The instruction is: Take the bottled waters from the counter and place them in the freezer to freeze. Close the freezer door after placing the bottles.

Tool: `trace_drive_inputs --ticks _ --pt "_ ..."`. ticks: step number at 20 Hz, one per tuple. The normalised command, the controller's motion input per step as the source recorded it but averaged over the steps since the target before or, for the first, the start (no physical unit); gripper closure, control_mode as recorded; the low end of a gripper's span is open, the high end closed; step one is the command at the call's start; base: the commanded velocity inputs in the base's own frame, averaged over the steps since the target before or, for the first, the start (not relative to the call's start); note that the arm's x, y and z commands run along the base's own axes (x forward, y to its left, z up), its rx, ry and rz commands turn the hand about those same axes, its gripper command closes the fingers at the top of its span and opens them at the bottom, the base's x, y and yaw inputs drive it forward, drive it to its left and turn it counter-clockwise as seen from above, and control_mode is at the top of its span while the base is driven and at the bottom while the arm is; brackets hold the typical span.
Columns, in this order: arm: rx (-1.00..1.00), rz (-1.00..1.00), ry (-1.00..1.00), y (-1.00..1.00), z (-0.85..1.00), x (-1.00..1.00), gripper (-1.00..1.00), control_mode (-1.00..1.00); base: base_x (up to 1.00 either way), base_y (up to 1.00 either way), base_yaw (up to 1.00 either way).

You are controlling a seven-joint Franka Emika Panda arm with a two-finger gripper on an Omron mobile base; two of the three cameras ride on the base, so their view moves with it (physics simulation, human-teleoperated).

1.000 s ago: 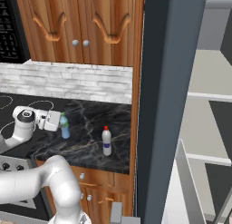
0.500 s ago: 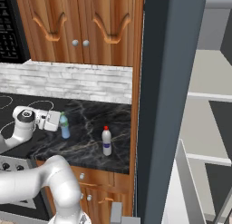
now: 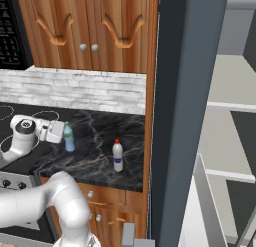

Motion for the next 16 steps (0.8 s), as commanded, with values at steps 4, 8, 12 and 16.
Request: trace_drive_inputs --ticks 4,8,12,16 --pt "0.09 0.31 0.02 -0.23 0.71 -0.57 1.0 -1.0 0.0 0.0 0.0" --pt "0.16 0.42 -0.01 -0.21 0.59 -0.93 1.0 -1.0 0.0 0.0 0.0" --pt "0.31 0.43 -0.04 -0.36 0.49 -0.99 1.0 -1.0 0.0 0.0 0.0" --pt "0.2 0.47 0.03 -0.25 0.89 -0.78 1.0 -1.0 0.0 0.0 0.0"
